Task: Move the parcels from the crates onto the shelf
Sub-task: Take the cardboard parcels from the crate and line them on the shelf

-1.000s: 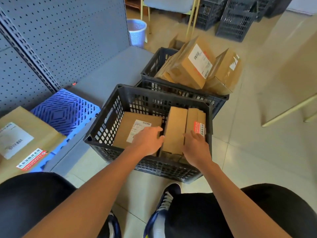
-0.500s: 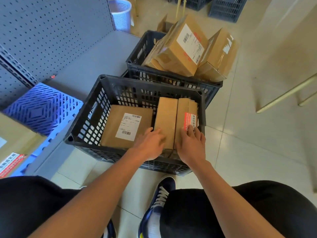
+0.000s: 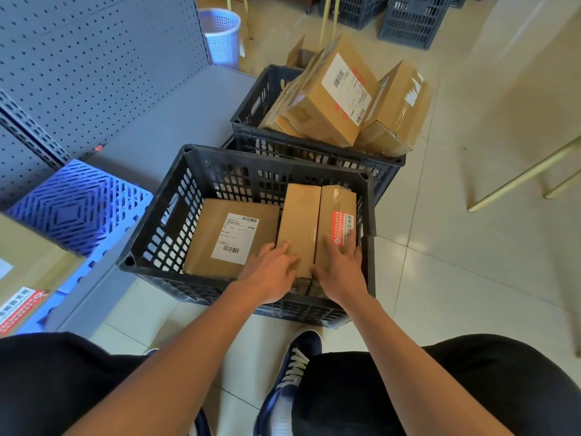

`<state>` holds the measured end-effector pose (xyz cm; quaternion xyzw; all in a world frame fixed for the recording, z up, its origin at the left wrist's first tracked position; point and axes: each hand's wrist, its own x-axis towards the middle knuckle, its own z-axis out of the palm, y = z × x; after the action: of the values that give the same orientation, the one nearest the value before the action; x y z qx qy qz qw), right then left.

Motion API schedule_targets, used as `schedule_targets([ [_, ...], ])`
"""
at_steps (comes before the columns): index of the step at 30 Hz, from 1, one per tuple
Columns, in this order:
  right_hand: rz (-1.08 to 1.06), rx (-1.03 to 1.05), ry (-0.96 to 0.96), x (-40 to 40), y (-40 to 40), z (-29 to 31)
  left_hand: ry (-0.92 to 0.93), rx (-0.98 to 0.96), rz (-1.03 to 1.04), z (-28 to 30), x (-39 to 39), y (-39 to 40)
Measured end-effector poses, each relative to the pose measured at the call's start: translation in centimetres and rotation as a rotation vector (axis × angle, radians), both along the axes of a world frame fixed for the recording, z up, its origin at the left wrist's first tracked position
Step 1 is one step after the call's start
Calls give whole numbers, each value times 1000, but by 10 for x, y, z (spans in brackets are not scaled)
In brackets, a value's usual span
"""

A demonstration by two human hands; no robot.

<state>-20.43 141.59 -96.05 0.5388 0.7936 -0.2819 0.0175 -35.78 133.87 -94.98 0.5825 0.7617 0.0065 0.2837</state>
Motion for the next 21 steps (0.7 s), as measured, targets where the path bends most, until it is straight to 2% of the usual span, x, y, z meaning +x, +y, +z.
schedule_targets([
  [8, -175, -98, 121, 0, 5, -11, 1, 7, -7, 1, -2, -3],
  [14, -295, -92, 243, -4, -1, -14, -7, 13, 10, 2, -2, -4],
  [18, -246, -91, 169, -3, -3, -12, -7, 15, 15, 2, -2, -4],
  [21, -150, -166, 67, 0, -3, -8, -9, 22, 23, 1, -3, -4],
])
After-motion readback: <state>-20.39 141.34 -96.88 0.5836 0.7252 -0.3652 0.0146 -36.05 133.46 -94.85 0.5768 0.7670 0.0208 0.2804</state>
